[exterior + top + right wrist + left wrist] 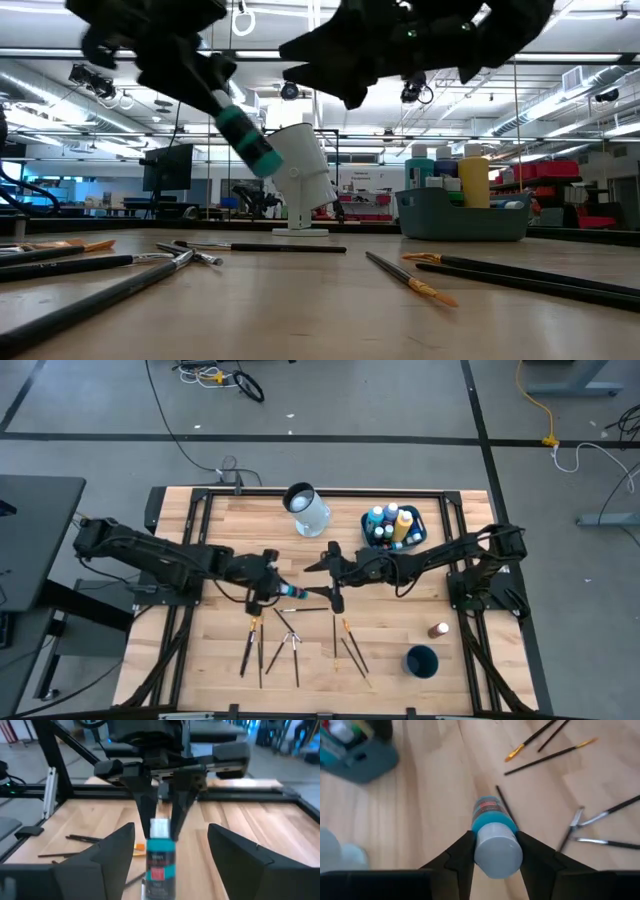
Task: Pick & Place Paint Supplies
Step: Put the small light blue paint bottle into the bin
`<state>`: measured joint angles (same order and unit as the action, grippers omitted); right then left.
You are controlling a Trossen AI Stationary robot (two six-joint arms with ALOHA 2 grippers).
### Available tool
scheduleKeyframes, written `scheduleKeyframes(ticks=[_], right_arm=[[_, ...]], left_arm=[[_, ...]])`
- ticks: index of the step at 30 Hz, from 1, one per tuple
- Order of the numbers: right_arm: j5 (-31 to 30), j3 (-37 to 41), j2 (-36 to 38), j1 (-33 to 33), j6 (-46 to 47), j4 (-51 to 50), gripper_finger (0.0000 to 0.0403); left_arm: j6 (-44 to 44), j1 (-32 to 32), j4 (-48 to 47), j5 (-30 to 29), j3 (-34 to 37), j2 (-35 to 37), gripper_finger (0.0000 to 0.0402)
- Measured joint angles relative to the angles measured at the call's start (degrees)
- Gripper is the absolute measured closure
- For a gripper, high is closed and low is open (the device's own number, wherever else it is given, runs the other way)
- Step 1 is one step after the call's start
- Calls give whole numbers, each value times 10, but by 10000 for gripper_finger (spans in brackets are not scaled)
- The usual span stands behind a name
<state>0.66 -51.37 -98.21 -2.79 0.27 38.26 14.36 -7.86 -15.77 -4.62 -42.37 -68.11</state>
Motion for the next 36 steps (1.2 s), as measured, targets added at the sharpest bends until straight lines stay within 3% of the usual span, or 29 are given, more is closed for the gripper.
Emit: scheduleKeyframes(ticks=[11,14,21,25,36], right_arm=[[13,-153,4,17,15,-399,143],[33,-160,4,23,24,-413,143],[19,-159,3,28,22,-461,143],[17,-159,3,28,7,-458,146],[18,-159,4,28,0,-469,260]], left_arm=[[180,18,3,-36,-120,-117,265],[213,18,5,-43,-134,-137,263],[226,18,23,-53,-148,-139,274],[254,18,36,-56,-150,-139,260],[264,18,59,-83,-148,-144,255]])
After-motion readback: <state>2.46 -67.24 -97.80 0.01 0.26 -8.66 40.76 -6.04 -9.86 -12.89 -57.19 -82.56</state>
